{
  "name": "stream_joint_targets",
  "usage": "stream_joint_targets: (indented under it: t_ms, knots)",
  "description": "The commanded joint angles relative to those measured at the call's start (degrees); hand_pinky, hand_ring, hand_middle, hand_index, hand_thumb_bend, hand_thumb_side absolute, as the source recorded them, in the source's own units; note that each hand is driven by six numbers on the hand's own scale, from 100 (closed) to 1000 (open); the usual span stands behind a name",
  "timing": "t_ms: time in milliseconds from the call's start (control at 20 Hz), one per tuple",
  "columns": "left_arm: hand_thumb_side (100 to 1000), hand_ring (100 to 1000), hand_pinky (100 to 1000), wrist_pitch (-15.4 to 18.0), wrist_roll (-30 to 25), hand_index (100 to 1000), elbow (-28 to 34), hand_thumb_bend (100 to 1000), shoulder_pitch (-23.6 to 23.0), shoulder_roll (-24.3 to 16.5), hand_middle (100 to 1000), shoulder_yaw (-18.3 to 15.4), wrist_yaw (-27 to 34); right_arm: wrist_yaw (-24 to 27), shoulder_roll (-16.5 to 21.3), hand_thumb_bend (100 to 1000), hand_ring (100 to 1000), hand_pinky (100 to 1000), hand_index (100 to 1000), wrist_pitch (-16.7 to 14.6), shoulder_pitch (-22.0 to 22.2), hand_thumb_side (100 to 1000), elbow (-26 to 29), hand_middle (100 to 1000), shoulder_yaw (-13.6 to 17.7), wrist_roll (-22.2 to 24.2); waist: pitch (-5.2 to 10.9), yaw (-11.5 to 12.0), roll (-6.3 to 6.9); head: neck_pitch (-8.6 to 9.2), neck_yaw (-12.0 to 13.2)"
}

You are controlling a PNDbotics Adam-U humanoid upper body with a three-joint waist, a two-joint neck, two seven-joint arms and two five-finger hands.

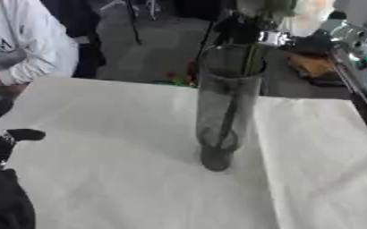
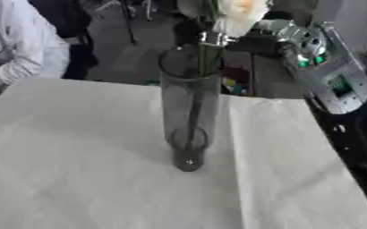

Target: Arrange flowers into the vase.

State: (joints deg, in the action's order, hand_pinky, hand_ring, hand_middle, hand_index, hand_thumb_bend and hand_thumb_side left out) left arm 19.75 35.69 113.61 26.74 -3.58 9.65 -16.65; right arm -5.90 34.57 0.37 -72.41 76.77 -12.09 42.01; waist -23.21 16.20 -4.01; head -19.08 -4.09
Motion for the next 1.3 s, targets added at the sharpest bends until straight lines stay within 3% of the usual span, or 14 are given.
stream_joint_targets:
  t_ms: [50,450,850,1300]
  knots:
    - [955,774,481,0.0,-0.2,801,1.0,155,0.2,-0.8,743,0.2,0.1,-0.9,1.9,584,1000,958,977,-0.6,-1.6,903,-0.2,844,0.4,1.7,1.33,-0.1,0.18,0.56,0.2]
    - [955,774,482,0.1,-0.4,800,1.0,154,0.1,-0.9,743,0.4,0.2,-3.6,2.9,594,1000,976,997,-2.4,-2.9,871,-3.2,883,1.1,6.5,1.52,-0.3,-0.34,0.8,0.4]
    - [956,775,481,0.2,-0.5,800,1.0,153,0.1,-0.9,743,0.5,0.2,-5.6,3.1,617,1000,978,997,-4.3,-4.0,879,-5.3,887,1.7,8.0,1.37,-0.3,-0.78,0.98,0.5]
    - [957,779,479,-0.1,-0.3,798,1.0,151,-0.2,-0.9,745,0.5,0.1,0.5,2.2,615,1000,952,959,-2.6,-3.8,958,-2.4,832,2.4,6.7,1.44,-0.6,-0.83,0.63,0.5]
